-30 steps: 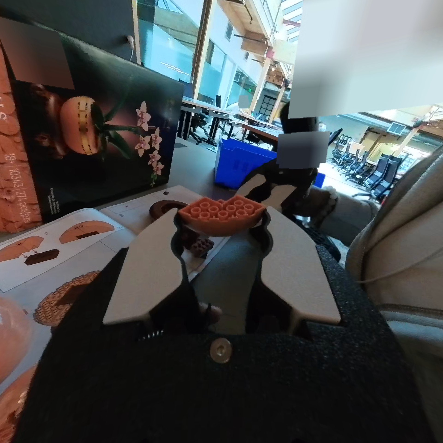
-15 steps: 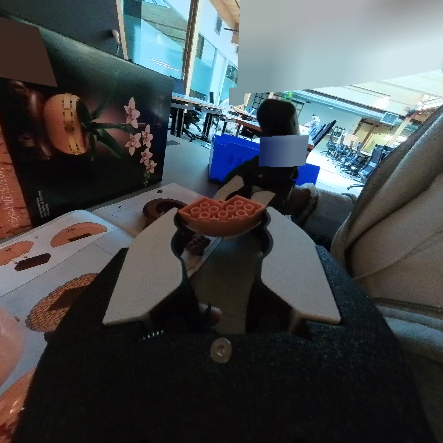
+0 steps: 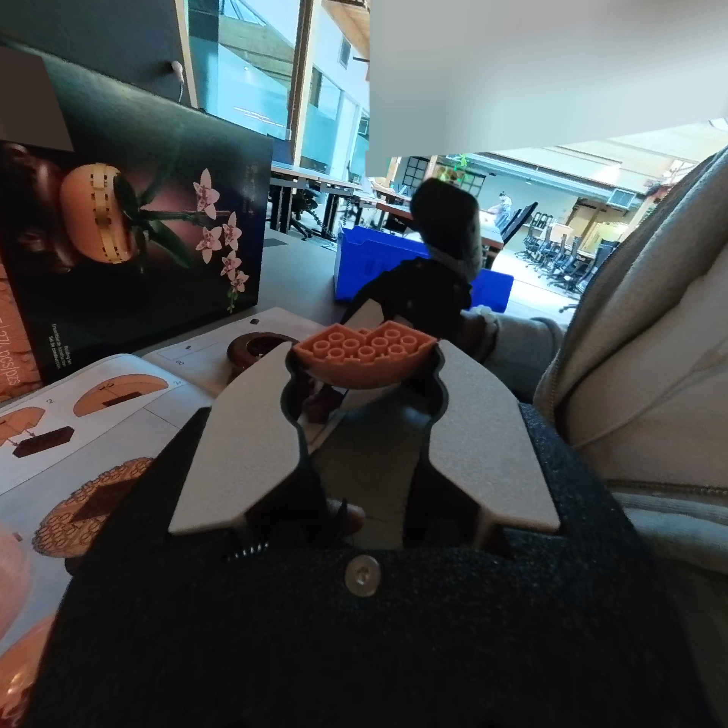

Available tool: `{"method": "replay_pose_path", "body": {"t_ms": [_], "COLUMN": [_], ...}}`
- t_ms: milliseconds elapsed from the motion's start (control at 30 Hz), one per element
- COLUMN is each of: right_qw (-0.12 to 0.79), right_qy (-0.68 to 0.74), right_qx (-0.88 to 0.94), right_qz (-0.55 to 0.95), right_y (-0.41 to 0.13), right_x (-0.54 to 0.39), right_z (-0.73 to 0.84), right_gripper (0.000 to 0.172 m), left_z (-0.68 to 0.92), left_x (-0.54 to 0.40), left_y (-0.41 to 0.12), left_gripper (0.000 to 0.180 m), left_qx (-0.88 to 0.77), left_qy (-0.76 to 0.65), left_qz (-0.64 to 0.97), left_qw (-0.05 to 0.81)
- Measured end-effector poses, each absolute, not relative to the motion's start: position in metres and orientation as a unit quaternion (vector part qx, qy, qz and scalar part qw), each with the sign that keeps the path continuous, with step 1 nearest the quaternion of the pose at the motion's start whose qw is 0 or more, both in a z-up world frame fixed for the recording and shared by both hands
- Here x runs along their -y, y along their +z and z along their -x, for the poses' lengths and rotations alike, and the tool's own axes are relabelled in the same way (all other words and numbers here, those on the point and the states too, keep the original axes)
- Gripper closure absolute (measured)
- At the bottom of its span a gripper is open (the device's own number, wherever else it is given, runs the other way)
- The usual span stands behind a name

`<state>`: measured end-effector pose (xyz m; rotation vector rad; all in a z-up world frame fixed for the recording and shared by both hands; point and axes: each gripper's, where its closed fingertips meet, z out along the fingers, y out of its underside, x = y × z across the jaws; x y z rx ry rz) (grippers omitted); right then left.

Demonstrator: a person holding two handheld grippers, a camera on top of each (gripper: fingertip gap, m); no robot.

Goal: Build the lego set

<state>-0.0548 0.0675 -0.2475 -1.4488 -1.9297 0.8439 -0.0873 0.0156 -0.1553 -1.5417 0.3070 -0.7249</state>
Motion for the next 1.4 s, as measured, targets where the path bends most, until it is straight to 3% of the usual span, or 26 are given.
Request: {"method": "replay_pose_path", "body": {"t_ms": [233, 367, 633, 767, 1400], "right_qw": [0.151, 0.022, -0.227, -0.314, -0.445], "right_qy": [0.541, 0.673, 0.809, 0.809, 0.732], "right_qx": [0.587, 0.493, 0.294, 0.227, 0.098], "right_qz": [0.583, 0.551, 0.455, 0.442, 0.507], "right_y": [-0.200, -0.165, -0.130, -0.135, -0.135], "right_x": [-0.046, -0.029, 0.008, 0.028, 0.037], "right_z": [0.055, 0.043, 0.029, 0.028, 0.030], "right_gripper": [0.156, 0.156, 0.156, 0.156, 0.156], "left_z": [0.081, 0.076, 0.063, 0.057, 0.044], "left_x": [-0.011, -0.006, 0.007, 0.012, 0.021], "left_y": [-0.154, -0.151, -0.146, -0.144, -0.142], "left_gripper": [0.117, 0.118, 0.118, 0.117, 0.117], "left_qx": [-0.165, -0.190, -0.259, -0.298, -0.375], "left_qy": [-0.310, -0.306, -0.279, -0.237, -0.155], "left_qz": [0.672, 0.658, 0.622, 0.601, 0.543], "left_qw": [0.653, 0.662, 0.684, 0.703, 0.735]}}
